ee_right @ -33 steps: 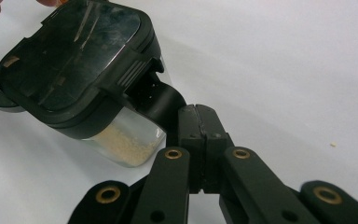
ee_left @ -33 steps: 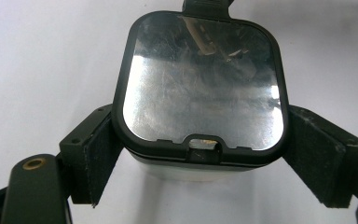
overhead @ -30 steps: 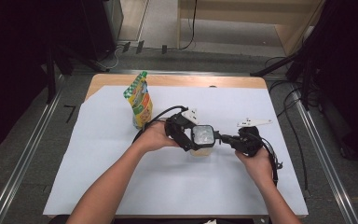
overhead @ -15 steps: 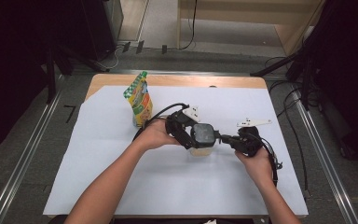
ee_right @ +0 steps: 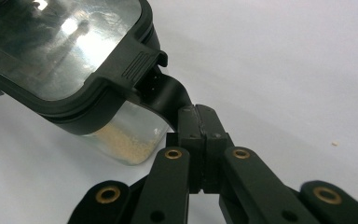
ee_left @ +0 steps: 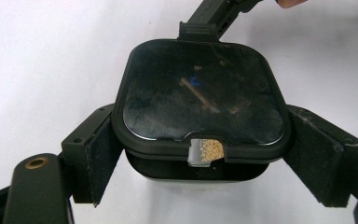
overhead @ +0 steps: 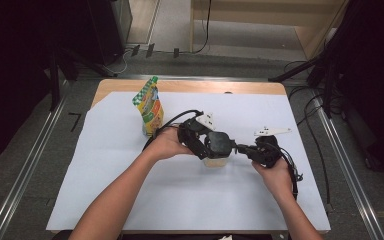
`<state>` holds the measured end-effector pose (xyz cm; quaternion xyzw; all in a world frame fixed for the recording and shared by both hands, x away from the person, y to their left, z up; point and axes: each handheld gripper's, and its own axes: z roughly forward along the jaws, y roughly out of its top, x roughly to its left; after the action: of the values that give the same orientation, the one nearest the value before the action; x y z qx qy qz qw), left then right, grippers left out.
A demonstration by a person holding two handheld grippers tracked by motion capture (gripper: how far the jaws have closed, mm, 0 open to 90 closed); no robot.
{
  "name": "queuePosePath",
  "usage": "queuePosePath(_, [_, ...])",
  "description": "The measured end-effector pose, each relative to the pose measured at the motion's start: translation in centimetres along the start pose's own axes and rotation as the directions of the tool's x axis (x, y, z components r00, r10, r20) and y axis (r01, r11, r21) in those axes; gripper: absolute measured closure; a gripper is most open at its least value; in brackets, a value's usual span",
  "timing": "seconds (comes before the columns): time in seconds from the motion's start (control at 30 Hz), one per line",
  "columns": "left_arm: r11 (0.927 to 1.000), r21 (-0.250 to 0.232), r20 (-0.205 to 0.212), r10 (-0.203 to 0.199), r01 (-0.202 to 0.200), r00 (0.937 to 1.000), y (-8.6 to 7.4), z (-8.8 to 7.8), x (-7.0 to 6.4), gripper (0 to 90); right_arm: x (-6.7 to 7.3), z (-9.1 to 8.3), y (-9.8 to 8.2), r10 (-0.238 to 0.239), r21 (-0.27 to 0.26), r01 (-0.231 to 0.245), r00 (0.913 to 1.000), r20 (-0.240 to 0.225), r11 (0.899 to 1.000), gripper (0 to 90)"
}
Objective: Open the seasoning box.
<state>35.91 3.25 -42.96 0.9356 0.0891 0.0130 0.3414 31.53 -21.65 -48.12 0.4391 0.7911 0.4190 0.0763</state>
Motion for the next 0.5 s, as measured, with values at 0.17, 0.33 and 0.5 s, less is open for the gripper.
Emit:
queuePosePath(0.17, [0.9997,-0.025,0.008,-0.003,0.003,1.0000,0.6,-0.4,0.0,18.5,0.0,0.0,0.0,0.001,0.002,-0.001,1.0000,-0.003,1.000,90.0])
queuePosePath(0.33, [0.9997,-0.023,0.005,0.005,-0.005,1.0000,1.1,-0.5,-0.1,18.5,0.0,0.0,0.0,0.002,0.001,-0.002,1.0000,-0.003,1.000,90.0])
queuePosePath(0.5, [0.9997,-0.023,-0.003,-0.006,0.006,1.0000,1.8,-0.6,-0.3,18.6,0.0,0.0,0.0,0.002,0.001,-0.002,1.0000,-0.003,1.000,90.0])
